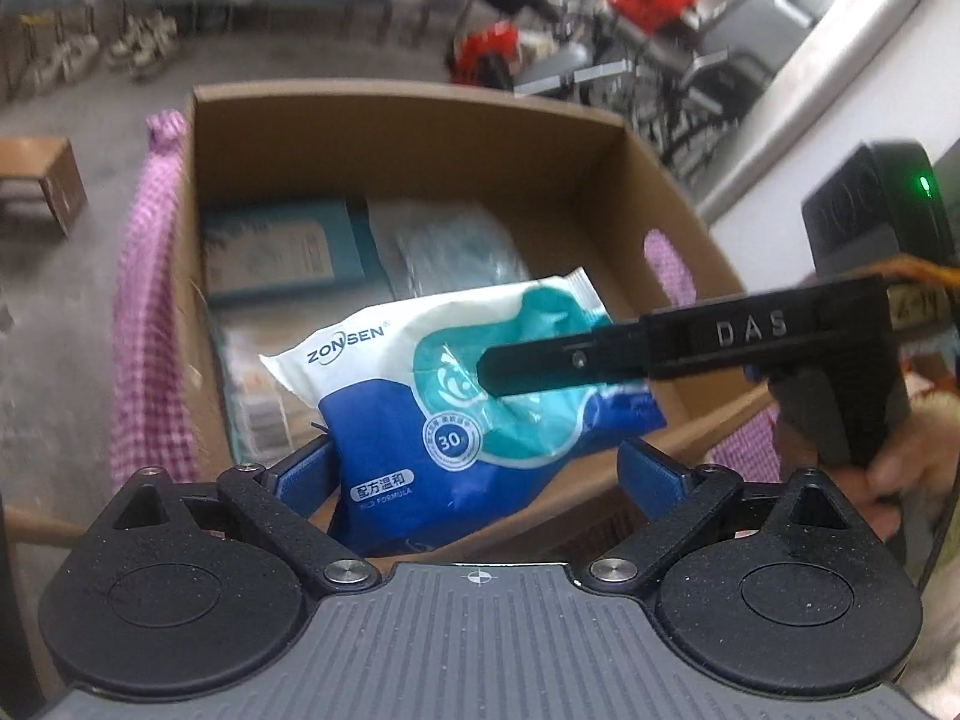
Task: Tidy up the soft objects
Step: 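Lower the teal wipes pack into the box and open the right gripper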
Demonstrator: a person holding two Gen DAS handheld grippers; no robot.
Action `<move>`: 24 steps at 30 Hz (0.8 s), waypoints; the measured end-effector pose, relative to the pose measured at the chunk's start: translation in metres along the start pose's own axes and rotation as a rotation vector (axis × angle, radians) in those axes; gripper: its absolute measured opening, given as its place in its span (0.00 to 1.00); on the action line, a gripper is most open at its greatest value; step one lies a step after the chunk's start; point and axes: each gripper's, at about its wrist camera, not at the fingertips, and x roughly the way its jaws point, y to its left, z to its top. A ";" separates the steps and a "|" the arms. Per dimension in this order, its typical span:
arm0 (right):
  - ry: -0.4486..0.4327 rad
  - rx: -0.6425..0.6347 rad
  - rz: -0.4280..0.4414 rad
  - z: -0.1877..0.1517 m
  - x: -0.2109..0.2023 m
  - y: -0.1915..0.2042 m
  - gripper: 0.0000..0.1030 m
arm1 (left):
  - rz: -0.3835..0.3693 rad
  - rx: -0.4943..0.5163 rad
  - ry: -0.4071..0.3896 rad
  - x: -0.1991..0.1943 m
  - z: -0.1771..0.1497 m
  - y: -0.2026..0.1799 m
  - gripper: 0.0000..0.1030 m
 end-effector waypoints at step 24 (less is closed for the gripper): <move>0.356 0.023 -0.182 0.011 0.081 -0.014 0.73 | -0.073 -0.084 -0.228 -0.067 -0.050 0.045 0.98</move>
